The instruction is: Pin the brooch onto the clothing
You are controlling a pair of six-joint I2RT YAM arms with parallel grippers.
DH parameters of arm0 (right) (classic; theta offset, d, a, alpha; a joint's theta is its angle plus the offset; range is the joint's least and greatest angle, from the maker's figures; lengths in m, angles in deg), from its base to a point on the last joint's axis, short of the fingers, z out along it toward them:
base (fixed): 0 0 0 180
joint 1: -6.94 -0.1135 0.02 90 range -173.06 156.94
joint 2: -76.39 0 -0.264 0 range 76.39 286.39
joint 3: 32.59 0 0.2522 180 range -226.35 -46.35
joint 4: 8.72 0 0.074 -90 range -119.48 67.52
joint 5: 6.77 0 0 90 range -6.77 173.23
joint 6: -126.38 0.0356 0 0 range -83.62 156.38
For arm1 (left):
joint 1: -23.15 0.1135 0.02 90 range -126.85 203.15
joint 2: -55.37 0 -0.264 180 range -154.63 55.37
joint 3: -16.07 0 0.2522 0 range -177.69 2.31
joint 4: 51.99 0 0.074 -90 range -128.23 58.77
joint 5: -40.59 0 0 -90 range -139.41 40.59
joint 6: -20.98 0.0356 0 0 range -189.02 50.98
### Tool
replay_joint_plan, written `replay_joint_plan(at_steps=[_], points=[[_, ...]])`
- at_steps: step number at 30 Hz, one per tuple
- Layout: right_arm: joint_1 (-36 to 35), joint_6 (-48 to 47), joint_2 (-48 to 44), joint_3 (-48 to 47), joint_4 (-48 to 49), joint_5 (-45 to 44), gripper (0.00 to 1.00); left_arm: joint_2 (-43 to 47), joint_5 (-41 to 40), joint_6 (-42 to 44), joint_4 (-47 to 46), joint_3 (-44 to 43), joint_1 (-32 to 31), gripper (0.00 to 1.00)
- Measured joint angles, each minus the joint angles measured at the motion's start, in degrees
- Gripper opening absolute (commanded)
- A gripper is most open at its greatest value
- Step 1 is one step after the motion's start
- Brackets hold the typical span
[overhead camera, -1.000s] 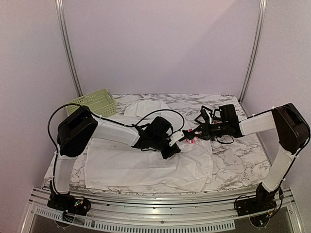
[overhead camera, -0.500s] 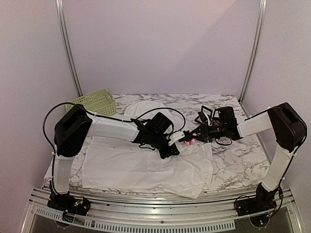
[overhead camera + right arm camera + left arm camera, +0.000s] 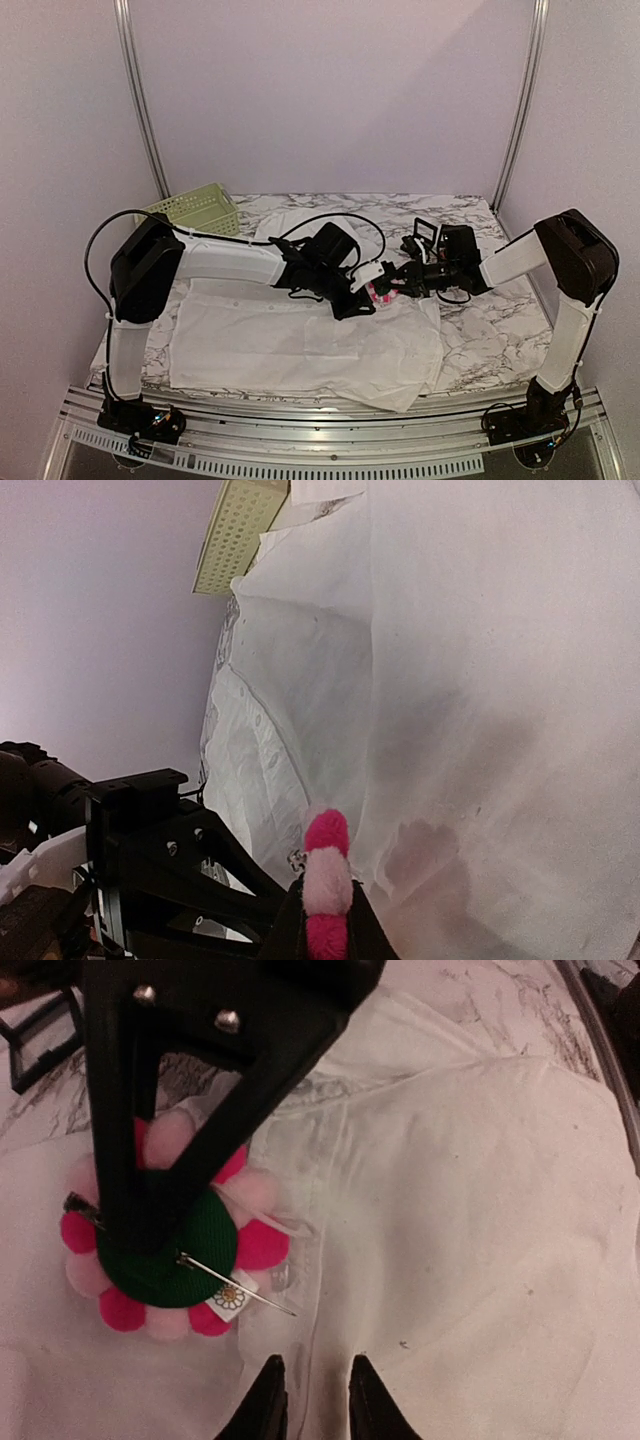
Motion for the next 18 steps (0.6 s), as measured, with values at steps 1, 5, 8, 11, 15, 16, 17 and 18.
replay_joint_plan(at_steps=[1, 5, 8, 11, 15, 16, 17, 18], points=[[0.00, 0.26, 0.37, 0.07, 0.31, 0.07, 0.00, 0.00, -0.13, 0.63, -0.02, -0.33, 0.00, 0.29], [0.00, 0.79, 1.09, 0.13, 1.27, 0.33, 0.00, 0.00, -0.68, 2.91, 0.37, -0.90, 0.00, 0.31], [0.00, 0.92, 1.14, 0.13, 1.64, 0.50, 0.00, -0.04, -0.66, 4.24, 1.73, -0.90, 0.00, 0.39], [0.00, 0.87, 1.14, 0.13, 1.64, 0.55, 0.00, -0.15, -0.24, 5.46, 2.97, -0.90, -0.02, 0.42], [0.00, 0.85, 1.14, 0.13, 1.64, 0.57, 0.00, -0.39, -0.28, 6.10, 3.34, -0.90, -0.07, 0.36], [0.00, 0.85, 1.14, 0.13, 1.64, 0.57, 0.00, -0.57, -0.33, 6.23, 3.37, -0.94, -0.09, 0.33], [0.00, 0.85, 1.14, 0.15, 1.64, 0.57, 0.00, -0.79, -0.37, 6.16, 3.37, -1.03, -0.11, 0.31], [0.00, 0.85, 1.14, 0.22, 1.66, 0.57, 0.00, -1.09, -0.46, 6.40, 3.45, -1.29, -0.15, 0.30]])
